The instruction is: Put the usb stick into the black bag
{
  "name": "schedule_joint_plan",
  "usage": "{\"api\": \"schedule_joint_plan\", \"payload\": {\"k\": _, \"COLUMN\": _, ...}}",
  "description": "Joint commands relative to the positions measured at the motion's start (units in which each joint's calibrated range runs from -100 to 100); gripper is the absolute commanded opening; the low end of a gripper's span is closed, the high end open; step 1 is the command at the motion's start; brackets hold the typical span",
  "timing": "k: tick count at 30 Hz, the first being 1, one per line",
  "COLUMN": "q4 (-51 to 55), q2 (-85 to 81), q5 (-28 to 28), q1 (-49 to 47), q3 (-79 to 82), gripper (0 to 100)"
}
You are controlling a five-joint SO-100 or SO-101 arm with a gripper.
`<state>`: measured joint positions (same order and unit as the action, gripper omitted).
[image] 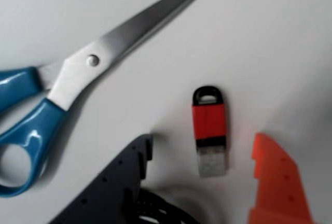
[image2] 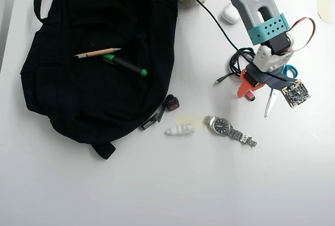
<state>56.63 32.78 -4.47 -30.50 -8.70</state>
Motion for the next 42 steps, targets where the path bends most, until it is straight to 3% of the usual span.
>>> {"api": "schedule_joint_plan", "payload": {"k": 1, "q4": -3.05, "q2": 0.50, "q5": -0.20, "q1": 1.10, "q3": -2.53, "gripper": 26}}
{"api": "schedule_joint_plan", "payload": {"k": 16, "q4": -3.74, "q2": 1.41, "q5": 0.22, "q1": 1.03, "q3": -1.81, "gripper": 24}}
{"api": "schedule_joint_plan", "payload": {"k": 25, "q4": -2.88, "q2": 1.33, "q5": 0.48, "q1": 1.03, "q3": -1.45, "gripper": 1}}
{"api": "schedule_joint_plan", "payload": {"k": 37, "q4": -1.50, "q2": -1.33, "q5": 0.01, "q1": 1.62, "q3": -5.22, "gripper": 2}}
{"api": "schedule_joint_plan", "payload": {"k": 42, "q4": 5.56, "q2": -3.90, "q5": -0.15, "q1": 1.92, "q3": -13.58, "gripper": 2}}
